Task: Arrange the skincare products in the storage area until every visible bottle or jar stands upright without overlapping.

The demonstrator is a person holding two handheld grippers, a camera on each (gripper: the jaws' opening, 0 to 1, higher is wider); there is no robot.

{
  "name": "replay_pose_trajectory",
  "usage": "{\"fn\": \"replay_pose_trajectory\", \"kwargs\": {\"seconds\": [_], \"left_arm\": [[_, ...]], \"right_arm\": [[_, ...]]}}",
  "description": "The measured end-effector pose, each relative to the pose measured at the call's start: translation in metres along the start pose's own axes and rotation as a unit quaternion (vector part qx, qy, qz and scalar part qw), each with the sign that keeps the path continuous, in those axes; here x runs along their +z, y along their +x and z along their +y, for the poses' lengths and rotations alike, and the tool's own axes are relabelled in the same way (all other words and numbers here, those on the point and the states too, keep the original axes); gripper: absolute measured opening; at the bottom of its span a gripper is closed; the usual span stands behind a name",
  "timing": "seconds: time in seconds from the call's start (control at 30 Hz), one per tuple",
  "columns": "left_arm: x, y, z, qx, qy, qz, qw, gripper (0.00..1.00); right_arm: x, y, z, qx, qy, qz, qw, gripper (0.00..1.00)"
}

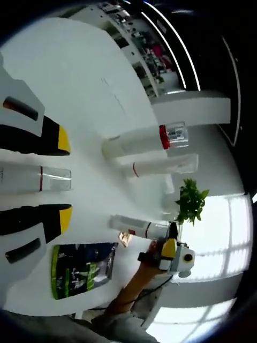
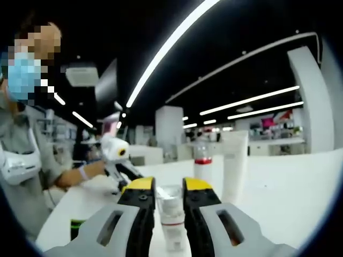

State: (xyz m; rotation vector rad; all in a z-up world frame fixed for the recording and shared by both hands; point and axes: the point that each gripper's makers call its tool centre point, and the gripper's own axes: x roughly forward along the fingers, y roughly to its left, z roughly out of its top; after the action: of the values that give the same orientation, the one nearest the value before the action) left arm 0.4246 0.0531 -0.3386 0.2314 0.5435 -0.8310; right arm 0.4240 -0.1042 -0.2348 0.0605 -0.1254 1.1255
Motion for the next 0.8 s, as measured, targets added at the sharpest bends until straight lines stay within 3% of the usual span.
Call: {"fn": "replay_pose_trajectory", "kwargs": {"seconds": [0.13,0.17,0.23,0.33,0.4,0.47,0.57,0.8], "left_arm": [[0.009,-0.002,-0.002,-0.011,0.0,0.028,0.9996,0.36],[0.007,-0.002,-0.006,-0.027,0.005,0.061,0.9978,0.35],[0.002,0.0,-0.007,-0.029,0.014,0.095,0.9949,0.32],[-0.017,0.003,-0.01,-0.035,0.019,0.184,0.9822,0.31],[-0.022,0.006,-0.008,-0.023,0.022,0.212,0.9768,0.31],[-0.031,0.009,-0.006,-0.019,0.049,0.253,0.966,0.31],[-0.036,0.013,-0.006,-0.023,0.056,0.279,0.9583,0.3],[-0.036,0.02,-0.007,-0.024,0.076,0.307,0.9484,0.27]], "right_arm": [[-0.001,0.002,0.005,0.004,-0.013,-0.002,0.9999,0.18],[-0.001,0.003,0.004,0.0,-0.018,-0.003,0.9998,0.18],[-0.002,0.003,0.003,-0.002,-0.021,-0.003,0.9998,0.18],[-0.002,0.002,0.0,-0.007,-0.021,-0.002,0.9998,0.18],[-0.003,0.002,-0.001,-0.008,-0.019,-0.001,0.9998,0.18],[-0.003,0.002,0.0,-0.007,-0.017,-0.001,0.9998,0.18],[-0.004,0.004,0.001,-0.006,-0.02,0.0,0.9998,0.18],[-0.004,0.006,0.002,-0.003,-0.023,0.002,0.9997,0.18]]}}
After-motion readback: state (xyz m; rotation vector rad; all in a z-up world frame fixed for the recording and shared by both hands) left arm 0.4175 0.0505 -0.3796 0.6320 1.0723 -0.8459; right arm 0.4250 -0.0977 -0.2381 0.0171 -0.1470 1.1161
